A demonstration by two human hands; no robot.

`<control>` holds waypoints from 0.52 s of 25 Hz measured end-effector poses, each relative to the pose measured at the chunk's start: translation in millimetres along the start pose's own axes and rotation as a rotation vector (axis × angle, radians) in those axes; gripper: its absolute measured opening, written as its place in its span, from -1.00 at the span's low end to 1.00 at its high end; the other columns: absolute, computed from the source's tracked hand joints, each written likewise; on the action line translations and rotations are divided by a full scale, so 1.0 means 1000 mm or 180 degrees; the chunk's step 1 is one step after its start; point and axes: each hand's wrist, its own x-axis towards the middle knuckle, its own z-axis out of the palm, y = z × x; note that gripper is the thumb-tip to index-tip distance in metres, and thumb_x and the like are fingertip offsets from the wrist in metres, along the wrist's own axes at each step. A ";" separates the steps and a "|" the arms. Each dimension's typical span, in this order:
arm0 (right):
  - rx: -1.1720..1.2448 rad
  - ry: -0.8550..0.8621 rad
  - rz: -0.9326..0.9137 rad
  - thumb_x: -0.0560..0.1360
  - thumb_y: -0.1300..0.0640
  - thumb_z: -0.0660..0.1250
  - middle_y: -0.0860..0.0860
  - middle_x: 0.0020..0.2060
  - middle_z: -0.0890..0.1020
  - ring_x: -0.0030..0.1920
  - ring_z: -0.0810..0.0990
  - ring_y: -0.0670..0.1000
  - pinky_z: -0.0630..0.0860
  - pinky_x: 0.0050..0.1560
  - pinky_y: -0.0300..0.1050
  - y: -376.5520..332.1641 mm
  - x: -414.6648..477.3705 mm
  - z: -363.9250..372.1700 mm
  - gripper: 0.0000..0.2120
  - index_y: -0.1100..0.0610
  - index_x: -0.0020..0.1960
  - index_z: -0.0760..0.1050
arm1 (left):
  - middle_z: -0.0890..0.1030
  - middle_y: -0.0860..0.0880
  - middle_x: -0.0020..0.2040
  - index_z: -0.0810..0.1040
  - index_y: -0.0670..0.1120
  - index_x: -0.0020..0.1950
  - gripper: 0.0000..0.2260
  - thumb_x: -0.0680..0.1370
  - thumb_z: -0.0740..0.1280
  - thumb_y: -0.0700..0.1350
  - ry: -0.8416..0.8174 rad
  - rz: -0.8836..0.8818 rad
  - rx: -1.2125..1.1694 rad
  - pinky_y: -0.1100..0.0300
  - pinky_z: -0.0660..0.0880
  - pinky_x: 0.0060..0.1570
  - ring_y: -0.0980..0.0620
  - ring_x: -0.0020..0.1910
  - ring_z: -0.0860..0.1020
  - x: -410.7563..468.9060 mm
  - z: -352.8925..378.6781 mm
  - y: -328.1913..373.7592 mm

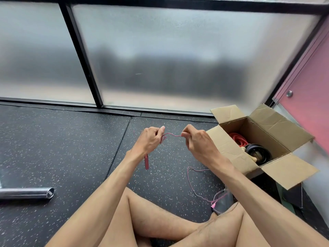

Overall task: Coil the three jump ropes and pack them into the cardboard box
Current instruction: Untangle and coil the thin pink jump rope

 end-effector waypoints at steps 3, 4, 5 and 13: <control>0.0153 0.0136 0.0184 0.63 0.25 0.24 -0.12 -0.24 0.67 -0.27 0.64 -0.10 0.54 -0.25 -0.14 0.002 0.009 -0.009 -0.91 0.14 -0.04 0.48 | 0.46 0.07 -0.55 0.43 -0.08 -0.50 -0.41 0.70 0.10 0.09 -0.0403 -0.0108 -0.0465 0.23 0.30 -0.42 0.18 -0.58 0.35 -0.001 -0.004 0.007; 0.0232 0.0150 0.0316 0.63 0.27 0.22 -0.17 -0.26 0.66 -0.29 0.61 -0.22 0.50 -0.28 -0.20 0.003 0.011 -0.010 -0.86 0.11 -0.07 0.48 | 0.42 0.08 -0.57 0.40 -0.06 -0.50 -0.42 0.71 0.09 0.09 -0.0548 -0.0146 -0.0738 0.24 0.27 -0.44 0.15 -0.58 0.32 -0.002 -0.005 0.011; 0.0328 0.0152 0.0465 0.64 0.26 0.21 -0.22 -0.33 0.60 -0.38 0.54 -0.30 0.41 -0.35 -0.30 0.005 0.013 -0.011 -0.82 0.09 -0.11 0.48 | 0.39 0.06 -0.56 0.38 -0.06 -0.50 -0.43 0.71 0.08 0.08 -0.0670 -0.0212 -0.1042 0.24 0.24 -0.46 0.12 -0.58 0.28 -0.003 -0.007 0.015; 0.0691 0.0148 0.0891 0.65 0.02 0.23 -0.10 -0.44 0.49 -0.48 0.37 -0.09 0.28 -0.42 -0.09 0.015 0.014 0.001 -0.71 0.05 -0.23 0.49 | 0.17 0.02 -0.55 0.29 -0.12 -0.39 -0.54 0.71 0.07 -0.04 -0.1468 -0.0235 -0.3134 0.22 0.24 -0.46 0.07 -0.54 0.11 -0.011 -0.025 0.036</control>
